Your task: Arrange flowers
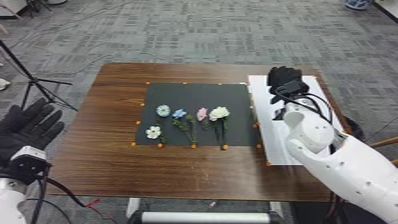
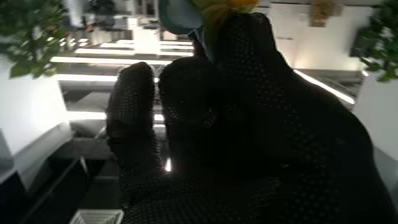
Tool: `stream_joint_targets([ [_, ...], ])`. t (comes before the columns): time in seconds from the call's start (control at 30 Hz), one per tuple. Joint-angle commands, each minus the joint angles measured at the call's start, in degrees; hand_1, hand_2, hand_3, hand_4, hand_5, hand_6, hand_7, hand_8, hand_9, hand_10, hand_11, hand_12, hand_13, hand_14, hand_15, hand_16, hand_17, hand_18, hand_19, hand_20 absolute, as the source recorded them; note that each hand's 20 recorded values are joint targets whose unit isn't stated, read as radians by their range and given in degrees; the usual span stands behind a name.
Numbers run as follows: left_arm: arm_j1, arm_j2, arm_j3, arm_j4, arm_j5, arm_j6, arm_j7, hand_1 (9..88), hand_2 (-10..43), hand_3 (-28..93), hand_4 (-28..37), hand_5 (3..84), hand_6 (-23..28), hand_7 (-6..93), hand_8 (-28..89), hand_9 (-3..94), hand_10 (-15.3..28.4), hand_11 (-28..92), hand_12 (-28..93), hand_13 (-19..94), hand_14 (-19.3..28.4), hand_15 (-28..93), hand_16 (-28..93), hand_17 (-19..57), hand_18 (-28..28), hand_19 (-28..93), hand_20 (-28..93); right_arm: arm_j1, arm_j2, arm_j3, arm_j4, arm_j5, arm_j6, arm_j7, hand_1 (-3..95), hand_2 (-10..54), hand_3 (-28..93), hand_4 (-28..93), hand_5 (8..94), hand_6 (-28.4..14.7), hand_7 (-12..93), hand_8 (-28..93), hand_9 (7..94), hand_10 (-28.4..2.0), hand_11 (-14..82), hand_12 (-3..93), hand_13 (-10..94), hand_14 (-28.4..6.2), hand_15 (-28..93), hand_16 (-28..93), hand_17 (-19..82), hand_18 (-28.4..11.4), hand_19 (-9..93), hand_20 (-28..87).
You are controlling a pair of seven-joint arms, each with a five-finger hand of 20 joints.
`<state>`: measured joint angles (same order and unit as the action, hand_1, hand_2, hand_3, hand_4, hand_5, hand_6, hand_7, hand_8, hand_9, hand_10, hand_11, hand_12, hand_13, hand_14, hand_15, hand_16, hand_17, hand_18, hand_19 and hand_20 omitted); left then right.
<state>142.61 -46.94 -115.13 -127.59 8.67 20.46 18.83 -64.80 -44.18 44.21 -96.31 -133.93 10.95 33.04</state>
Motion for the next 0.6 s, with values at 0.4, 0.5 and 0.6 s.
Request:
stream_joint_targets([
  [0.4,-1.37,0.17,0.53,0.24,-0.09,0.14,0.16,26.6,16.2,70,-28.3,38.4,7.9,8.9,-7,31.6,12.8,15,13,23,13.8,25,0,-2.5,12.3,21,13,-9.46,-1.93,-1.5,-6.59,0.87,2.8,-6.95,66.7,-9.5,69,-28,69.7,0.0,23,0,83.5,-7.6,16.2,47.9,71,-6.5,63,46,34,-23.3,80,39],
  [0.5,-1.52,0.36,0.87,0.42,-0.52,-0.29,0.45,26.5,16.2,70,-28.3,38.4,7.9,8.8,-7,31.5,12.7,15,13,23,13.8,26,0,-2.5,12.3,21,13,-10.45,-1.75,-1.43,-7.23,0.07,3.25,-8.14,66.6,-9.5,69,-28,69.3,0.0,22,-1,83.3,-7.5,16.5,47.9,71,-6.5,63,46,34,-23.3,80,39],
  [0.6,-1.16,0.46,0.86,0.5,-1.73,-0.77,1.65,26.3,15.9,70,-28.1,38.3,7.9,8.8,-7,31.5,12.7,15,14,23,13.8,26,0,-2.5,12.3,21,13,-10.76,-2.2,-1.59,-6.59,1.06,3.68,-9.25,66.3,-9.5,69,-28,68.9,-0.1,22,-1,83.1,-7.6,16.7,47.9,71,-6.5,63,46,34,-23.3,80,38],
])
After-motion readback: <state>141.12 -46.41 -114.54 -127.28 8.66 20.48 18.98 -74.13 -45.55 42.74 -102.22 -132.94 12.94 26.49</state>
